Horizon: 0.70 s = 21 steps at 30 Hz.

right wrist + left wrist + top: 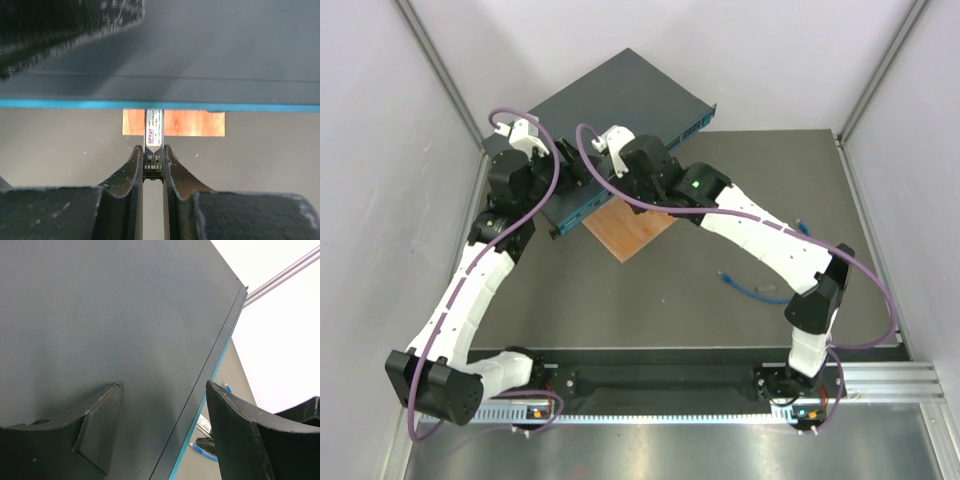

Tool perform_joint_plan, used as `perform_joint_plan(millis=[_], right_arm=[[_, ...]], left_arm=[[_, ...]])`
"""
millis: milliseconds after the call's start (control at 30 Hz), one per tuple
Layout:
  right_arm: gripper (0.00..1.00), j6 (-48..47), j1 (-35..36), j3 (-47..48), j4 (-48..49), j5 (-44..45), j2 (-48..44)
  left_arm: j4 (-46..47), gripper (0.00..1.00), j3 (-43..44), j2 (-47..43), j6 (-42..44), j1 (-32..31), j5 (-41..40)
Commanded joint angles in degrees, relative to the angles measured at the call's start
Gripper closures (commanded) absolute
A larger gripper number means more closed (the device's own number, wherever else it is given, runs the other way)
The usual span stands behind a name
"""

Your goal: Insert the plug into the switch port

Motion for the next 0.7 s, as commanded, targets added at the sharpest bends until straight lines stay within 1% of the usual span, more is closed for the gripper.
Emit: perform_joint_plan(millis=[0, 33, 167, 367, 467, 667], right_arm=[[1.0, 1.75, -0.36, 5.32, 17.91, 1.44, 2.83], [1.0, 1.75, -0.79, 5.85, 18.0, 3.28, 3.18], [1.0, 1.4, -1.85, 5.59, 18.62, 3.56, 3.01], [1.0, 3.59, -2.29, 3.84, 20.63, -4.78, 2.57], [1.0, 4.21, -1.77, 2.43, 22.74, -5.41, 2.91], [0.99, 3.33, -1.33, 3.92, 24.68, -4.53, 4.32]], left_arm=[[-2.28, 0.28, -1.48, 0.43, -0.76, 0.3, 0.21], [-2.28, 0.28, -1.56, 0.43, -0.94, 0.3, 0.13], [-2.1, 0.28, -1.74, 0.6, -1.03, 0.3, 0.39], [-1.75, 0.28, -2.09, 0.69, -1.47, 0.3, 0.56], [-1.84, 0.28, -2.09, 0.78, -1.56, 0.3, 0.48], [-1.84, 0.28, -1.92, 1.13, -2.0, 0.3, 0.74]])
